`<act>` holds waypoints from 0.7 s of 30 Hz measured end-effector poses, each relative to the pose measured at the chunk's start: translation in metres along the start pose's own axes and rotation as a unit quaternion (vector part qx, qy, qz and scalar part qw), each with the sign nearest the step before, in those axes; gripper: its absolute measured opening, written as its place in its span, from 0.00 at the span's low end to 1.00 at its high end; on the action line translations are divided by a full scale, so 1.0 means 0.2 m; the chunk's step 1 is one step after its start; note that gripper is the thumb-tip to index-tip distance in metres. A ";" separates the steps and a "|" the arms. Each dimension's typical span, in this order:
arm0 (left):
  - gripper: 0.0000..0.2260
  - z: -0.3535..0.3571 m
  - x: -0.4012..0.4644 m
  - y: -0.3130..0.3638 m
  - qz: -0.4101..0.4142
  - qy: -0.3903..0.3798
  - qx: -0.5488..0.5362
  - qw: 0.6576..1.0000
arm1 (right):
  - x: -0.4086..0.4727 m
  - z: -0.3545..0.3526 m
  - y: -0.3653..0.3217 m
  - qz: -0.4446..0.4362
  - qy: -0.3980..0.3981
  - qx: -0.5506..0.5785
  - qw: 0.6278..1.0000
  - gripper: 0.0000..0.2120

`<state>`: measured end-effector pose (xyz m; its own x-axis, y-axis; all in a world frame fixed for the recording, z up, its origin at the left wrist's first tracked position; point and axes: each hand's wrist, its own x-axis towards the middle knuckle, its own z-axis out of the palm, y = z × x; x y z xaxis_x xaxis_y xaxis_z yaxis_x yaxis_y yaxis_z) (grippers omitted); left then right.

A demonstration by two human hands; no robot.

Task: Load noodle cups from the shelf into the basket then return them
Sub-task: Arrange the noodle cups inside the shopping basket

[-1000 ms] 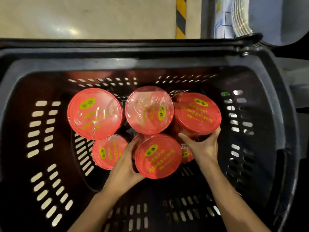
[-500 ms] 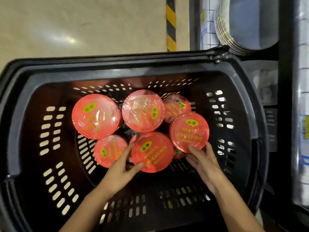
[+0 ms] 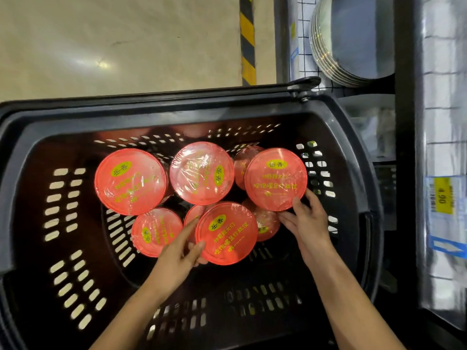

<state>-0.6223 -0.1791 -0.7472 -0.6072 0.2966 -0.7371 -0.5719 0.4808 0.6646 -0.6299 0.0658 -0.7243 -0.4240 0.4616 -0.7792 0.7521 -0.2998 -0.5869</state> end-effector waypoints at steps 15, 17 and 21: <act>0.22 0.10 0.08 0.25 0.046 -0.073 0.057 0.995 | 0.19 0.05 -0.18 -0.030 -0.033 -0.131 0.990 0.19; 0.21 0.17 0.12 0.24 0.030 -0.090 0.030 0.995 | 0.20 0.04 -0.18 -0.027 -0.037 -0.140 0.989 0.18; 0.24 0.29 0.21 0.21 0.003 -0.089 0.000 0.996 | 0.22 0.03 -0.17 -0.034 -0.047 -0.169 0.984 0.17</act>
<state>-0.6396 -0.0982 -0.7582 -0.5025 0.4409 -0.7437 -0.5687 0.4793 0.6684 -0.6768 0.0907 -0.7408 -0.5127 0.3873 -0.7663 0.8379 0.0308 -0.5450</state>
